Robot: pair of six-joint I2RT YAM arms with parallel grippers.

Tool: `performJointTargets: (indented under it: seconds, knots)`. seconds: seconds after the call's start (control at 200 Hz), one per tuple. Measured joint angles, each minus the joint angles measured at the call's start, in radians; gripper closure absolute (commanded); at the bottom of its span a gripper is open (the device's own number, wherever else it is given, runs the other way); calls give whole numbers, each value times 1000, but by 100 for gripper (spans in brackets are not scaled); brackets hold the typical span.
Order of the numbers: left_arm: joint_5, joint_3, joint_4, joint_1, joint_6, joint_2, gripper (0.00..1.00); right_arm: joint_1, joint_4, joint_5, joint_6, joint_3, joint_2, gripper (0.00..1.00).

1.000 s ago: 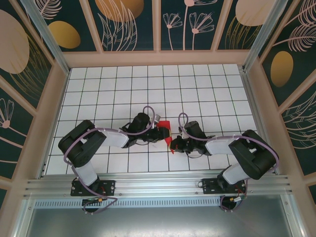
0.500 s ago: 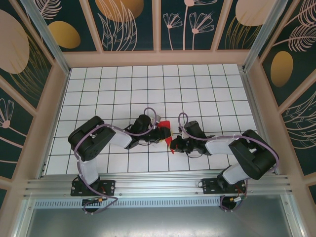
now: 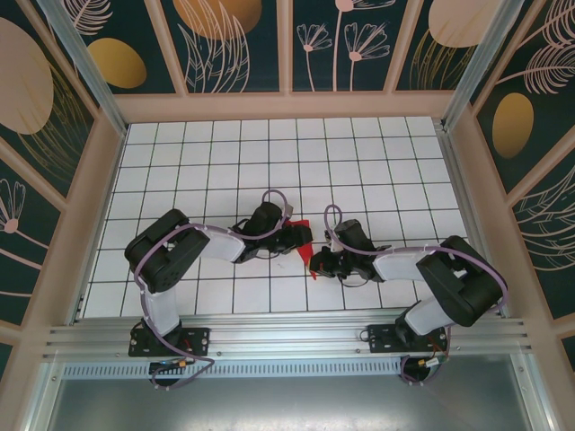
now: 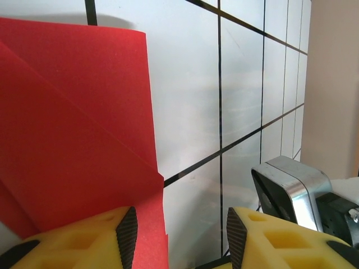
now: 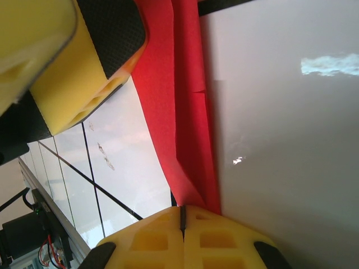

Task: Fold a paper plane with a square sheet of paper (pick it up from the middle)
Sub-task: Fold the wing for the fifth time at the center of the table.

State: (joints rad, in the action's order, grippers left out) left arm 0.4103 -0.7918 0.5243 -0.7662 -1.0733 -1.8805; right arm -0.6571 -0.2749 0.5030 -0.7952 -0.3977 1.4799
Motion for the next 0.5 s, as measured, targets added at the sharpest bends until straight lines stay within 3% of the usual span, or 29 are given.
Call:
performJointTargets:
  seconds: [0.5]
  knots:
    - [-26,-89,-109,50,86,-25,49,0,1,0,0,0,0,100]
